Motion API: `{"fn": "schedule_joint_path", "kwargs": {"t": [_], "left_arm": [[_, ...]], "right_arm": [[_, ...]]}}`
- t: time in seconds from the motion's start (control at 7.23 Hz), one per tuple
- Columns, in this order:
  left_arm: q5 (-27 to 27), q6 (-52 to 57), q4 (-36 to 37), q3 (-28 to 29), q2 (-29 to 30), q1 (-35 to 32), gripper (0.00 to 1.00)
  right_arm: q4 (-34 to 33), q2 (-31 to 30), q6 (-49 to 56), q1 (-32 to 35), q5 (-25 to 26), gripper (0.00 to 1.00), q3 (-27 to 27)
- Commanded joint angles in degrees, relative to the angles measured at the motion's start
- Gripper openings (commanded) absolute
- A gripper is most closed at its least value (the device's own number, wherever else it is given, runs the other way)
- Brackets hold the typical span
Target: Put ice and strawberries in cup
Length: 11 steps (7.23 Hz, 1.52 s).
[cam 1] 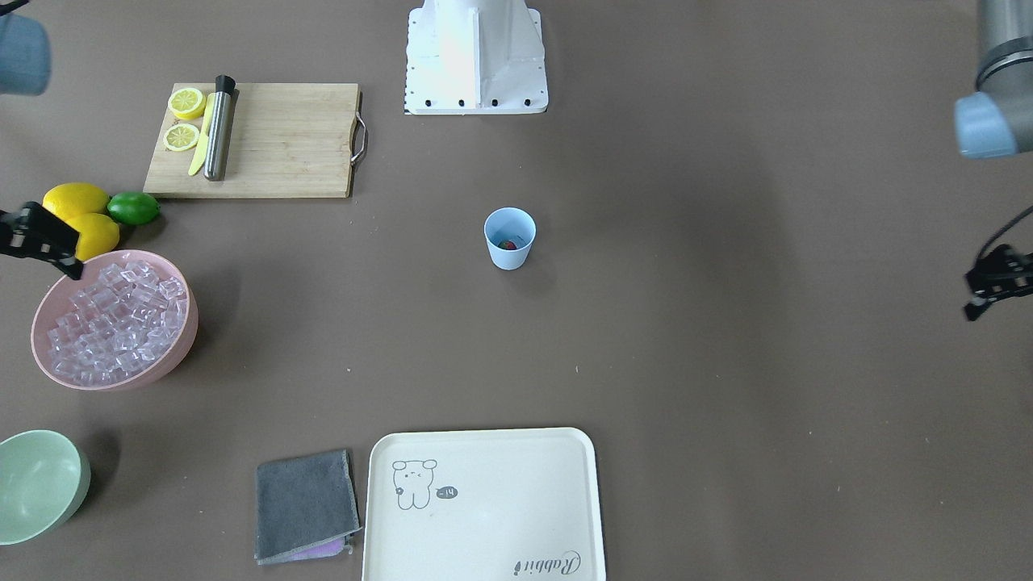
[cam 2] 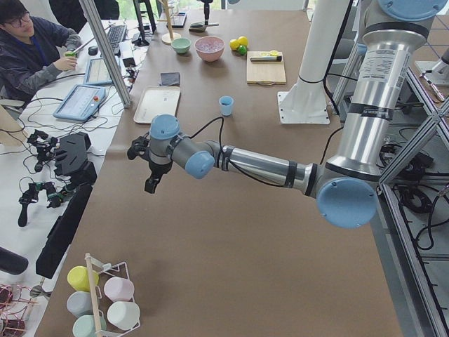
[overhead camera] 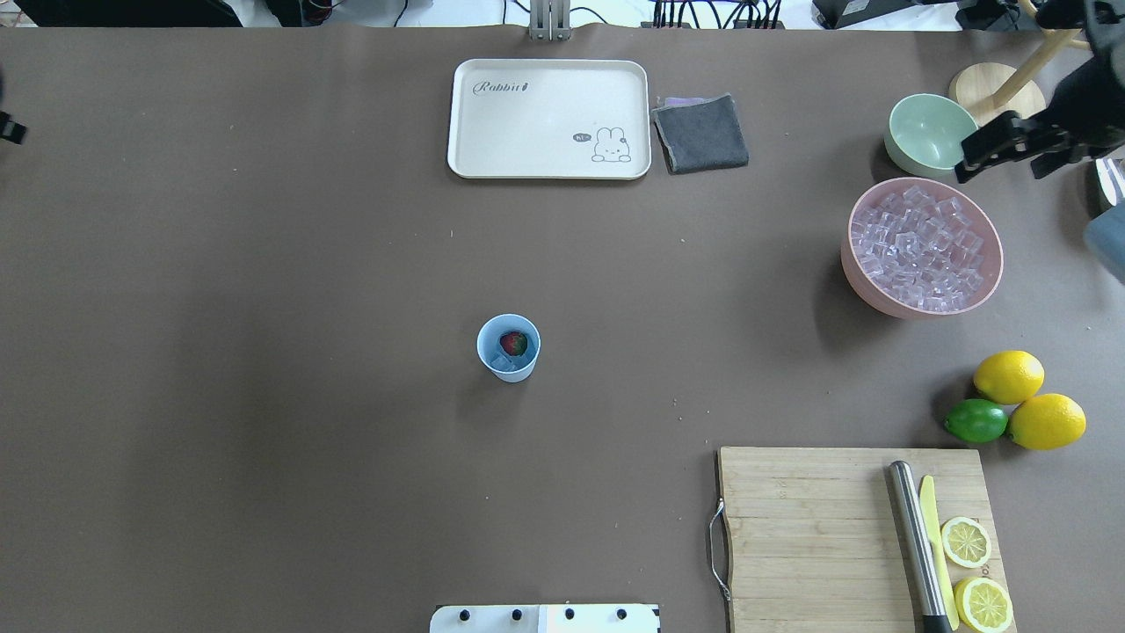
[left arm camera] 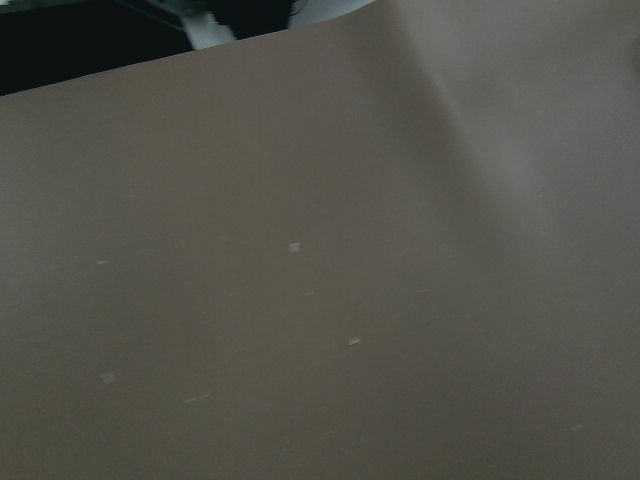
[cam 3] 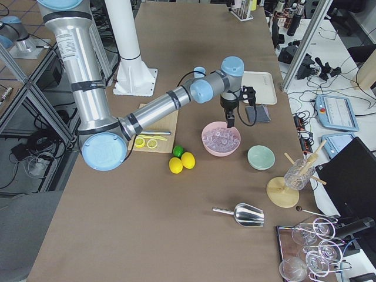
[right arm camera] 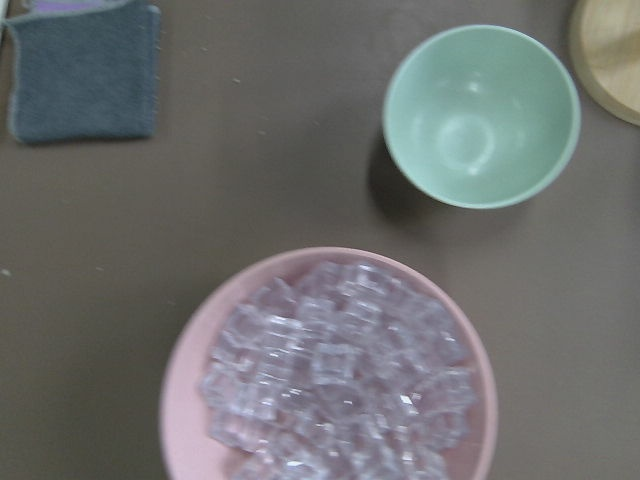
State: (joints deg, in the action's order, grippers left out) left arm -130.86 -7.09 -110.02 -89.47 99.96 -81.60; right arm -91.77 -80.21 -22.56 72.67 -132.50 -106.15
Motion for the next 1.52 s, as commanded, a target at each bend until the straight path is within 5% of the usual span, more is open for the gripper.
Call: {"fn": "schedule_joint_path", "kwargs": {"t": [0.0, 0.14, 0.55, 1.38], "left_arm": [[-4.7, 15.8, 14.7, 0.3, -1.9, -10.8, 0.99], [-4.8, 15.8, 17.2, 0.5, -2.7, -11.0, 0.99], [-4.6, 15.8, 16.5, 2.7, -5.0, -11.0, 0.99], [-4.8, 15.7, 16.3, -2.6, -9.3, -11.0, 0.99]], "right_arm": [[-0.4, -7.2, 17.3, 13.5, -2.4, 0.99, 8.1], [-0.4, -7.8, 21.2, 16.7, -2.3, 0.99, 12.0], [-0.4, -9.3, 21.4, 18.6, -2.1, 0.99, 11.7], [-0.5, -7.8, 20.6, 18.2, -1.9, 0.99, 13.0]]}}
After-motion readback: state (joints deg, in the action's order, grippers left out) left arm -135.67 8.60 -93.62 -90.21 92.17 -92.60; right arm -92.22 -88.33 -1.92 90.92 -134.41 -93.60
